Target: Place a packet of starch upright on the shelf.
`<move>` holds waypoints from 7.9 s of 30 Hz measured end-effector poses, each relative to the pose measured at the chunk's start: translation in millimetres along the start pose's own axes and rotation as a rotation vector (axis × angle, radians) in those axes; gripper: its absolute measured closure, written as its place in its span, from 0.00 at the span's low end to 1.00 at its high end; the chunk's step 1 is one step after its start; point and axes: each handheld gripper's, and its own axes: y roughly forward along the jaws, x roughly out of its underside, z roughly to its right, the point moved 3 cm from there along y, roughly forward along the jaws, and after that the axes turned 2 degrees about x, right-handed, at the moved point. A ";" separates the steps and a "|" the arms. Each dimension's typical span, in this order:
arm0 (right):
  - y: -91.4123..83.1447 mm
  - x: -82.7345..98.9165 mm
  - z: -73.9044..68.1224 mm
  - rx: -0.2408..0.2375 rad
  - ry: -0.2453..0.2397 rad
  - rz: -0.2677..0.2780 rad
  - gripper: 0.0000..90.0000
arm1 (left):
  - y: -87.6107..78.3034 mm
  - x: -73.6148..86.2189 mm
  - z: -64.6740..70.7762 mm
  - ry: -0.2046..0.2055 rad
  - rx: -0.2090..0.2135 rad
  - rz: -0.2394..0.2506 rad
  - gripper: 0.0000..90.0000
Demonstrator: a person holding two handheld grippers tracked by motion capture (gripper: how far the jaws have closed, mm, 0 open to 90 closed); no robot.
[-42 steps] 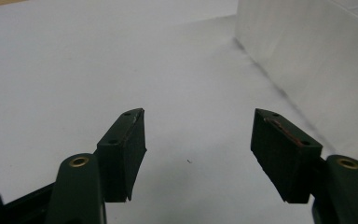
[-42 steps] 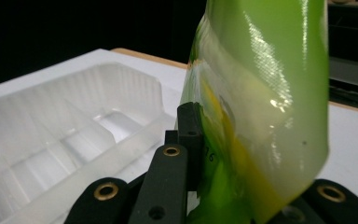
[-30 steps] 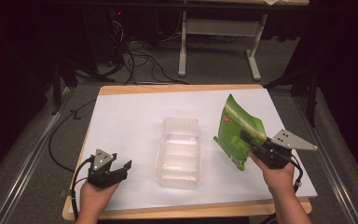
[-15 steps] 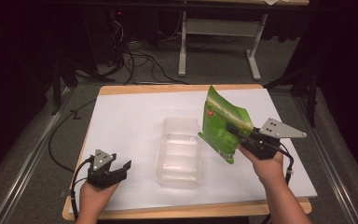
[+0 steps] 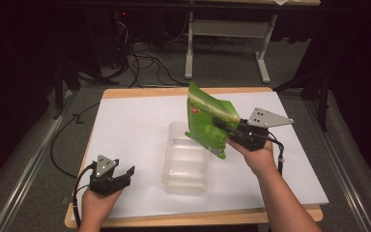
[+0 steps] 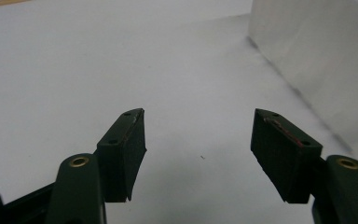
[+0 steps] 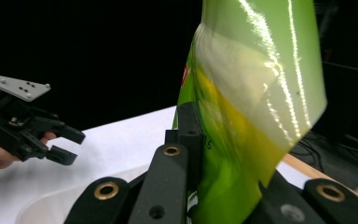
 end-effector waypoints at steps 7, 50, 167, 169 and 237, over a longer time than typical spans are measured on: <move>18.1 2.1 -5.4 -0.092 -0.017 0.006 0.99 | -1.2 2.7 -1.3 -0.009 -0.015 -0.006 0.40; 55.0 19.9 -21.1 -0.166 -0.015 -0.090 0.97 | -15.6 10.0 -5.3 -0.031 -0.038 0.003 0.40; 49.0 108.8 -33.2 0.150 0.119 -0.512 1.00 | 51.5 -8.3 102.5 -0.020 0.219 -0.022 1.00; 48.6 109.0 -31.2 0.149 0.122 -0.515 1.00 | 51.7 -7.8 104.1 -0.014 0.224 -0.020 1.00; 38.2 85.0 -24.9 0.146 0.192 -0.249 0.45 | 47.7 -3.7 107.5 0.029 0.220 0.000 0.96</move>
